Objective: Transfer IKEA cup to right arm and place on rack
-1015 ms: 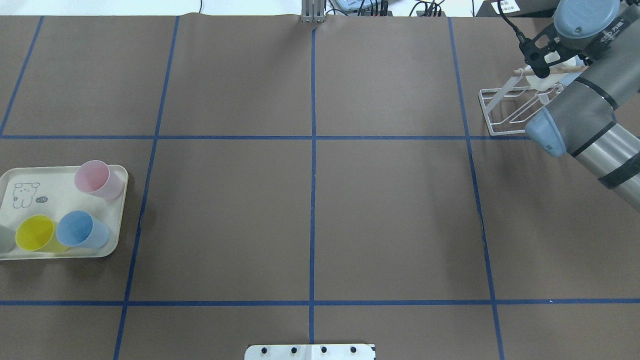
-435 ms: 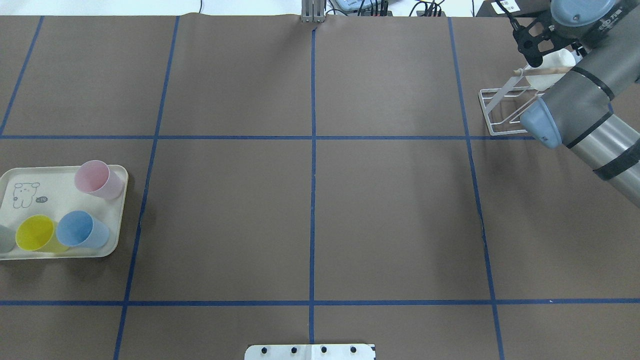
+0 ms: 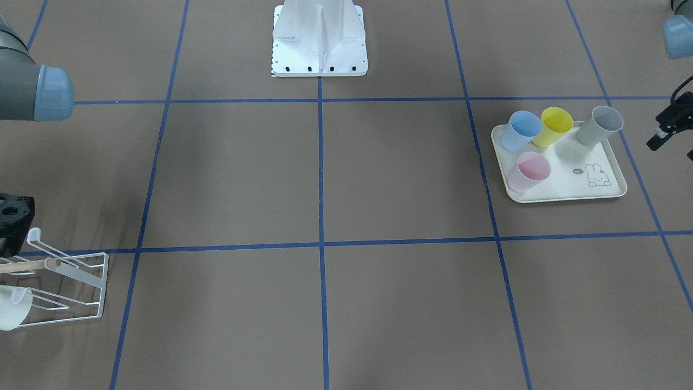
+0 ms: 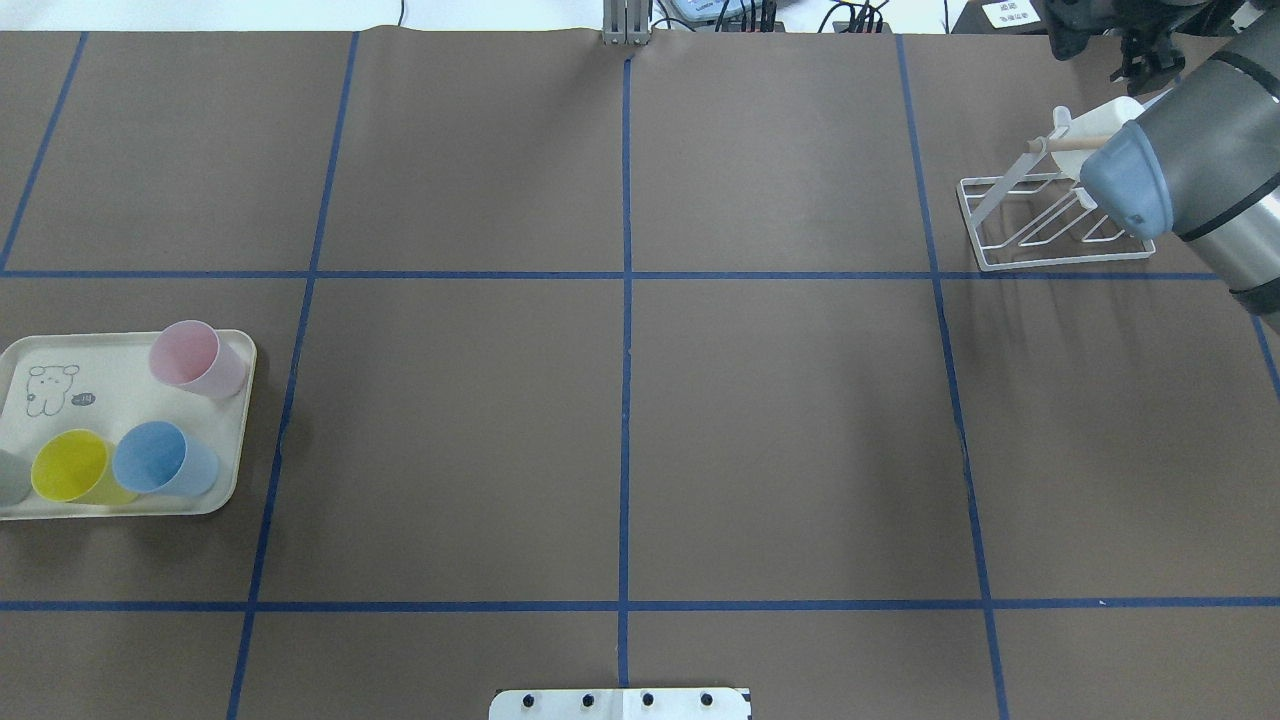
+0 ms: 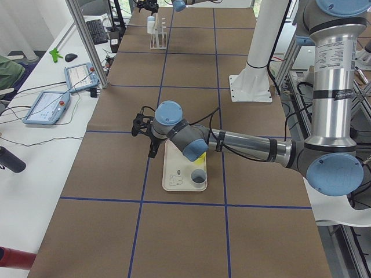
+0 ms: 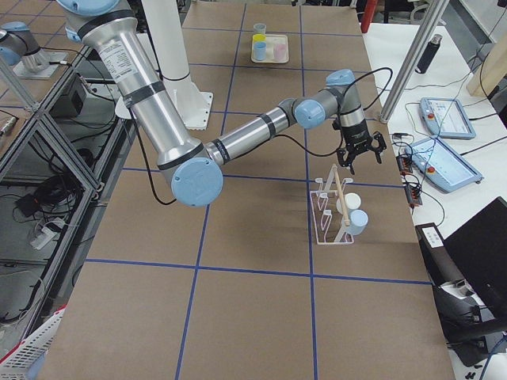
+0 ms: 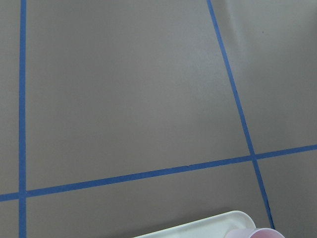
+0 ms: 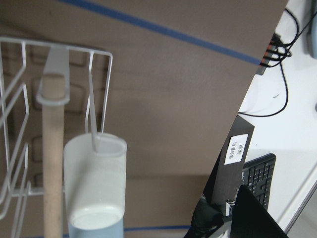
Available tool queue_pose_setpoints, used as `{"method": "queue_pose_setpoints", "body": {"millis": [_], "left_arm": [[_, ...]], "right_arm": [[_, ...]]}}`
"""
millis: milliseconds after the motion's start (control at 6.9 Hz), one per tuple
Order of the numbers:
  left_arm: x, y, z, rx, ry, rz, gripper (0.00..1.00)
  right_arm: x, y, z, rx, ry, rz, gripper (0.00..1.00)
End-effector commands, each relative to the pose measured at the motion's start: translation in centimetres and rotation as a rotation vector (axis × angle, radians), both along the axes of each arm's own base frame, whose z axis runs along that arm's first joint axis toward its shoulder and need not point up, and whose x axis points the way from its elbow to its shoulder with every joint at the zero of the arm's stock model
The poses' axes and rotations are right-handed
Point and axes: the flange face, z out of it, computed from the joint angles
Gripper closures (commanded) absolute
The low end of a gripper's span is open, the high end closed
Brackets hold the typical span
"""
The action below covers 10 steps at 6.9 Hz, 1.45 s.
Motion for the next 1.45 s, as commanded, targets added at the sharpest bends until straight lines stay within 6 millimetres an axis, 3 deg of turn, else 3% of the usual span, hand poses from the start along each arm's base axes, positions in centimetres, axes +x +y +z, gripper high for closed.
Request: {"method": "queue_pose_setpoints", "body": {"millis": [0, 435, 580, 870, 1015, 1305], "left_arm": [[1.3, 1.7, -0.3, 0.006, -0.007, 0.023, 0.00], [9.3, 2.3, -0.4, -0.041, -0.082, 0.021, 0.00], [12.5, 2.9, -0.8, -0.063, -0.097, 0.008, 0.00], [16.7, 3.8, -0.9, -0.081, -0.122, 0.009, 0.00], [18.0, 4.2, -0.8, -0.079, -0.129, 0.023, 0.01], [19.3, 4.8, -0.6, -0.082, -0.134, 0.052, 0.26]], "right_arm": [[0.3, 3.8, -4.5, -0.116, -0.288, 0.131, 0.02], [0.8, 9.0, -10.7, -0.342, -0.646, 0.388, 0.01], [-1.7, 10.7, -12.2, -0.414, -0.708, 0.423, 0.01], [-7.4, 12.8, -12.6, -0.533, -0.734, 0.428, 0.01], [-8.0, 13.2, -12.6, -0.542, -0.732, 0.421, 0.01], [-8.3, 13.3, -12.4, -0.543, -0.727, 0.420, 0.01]]}}
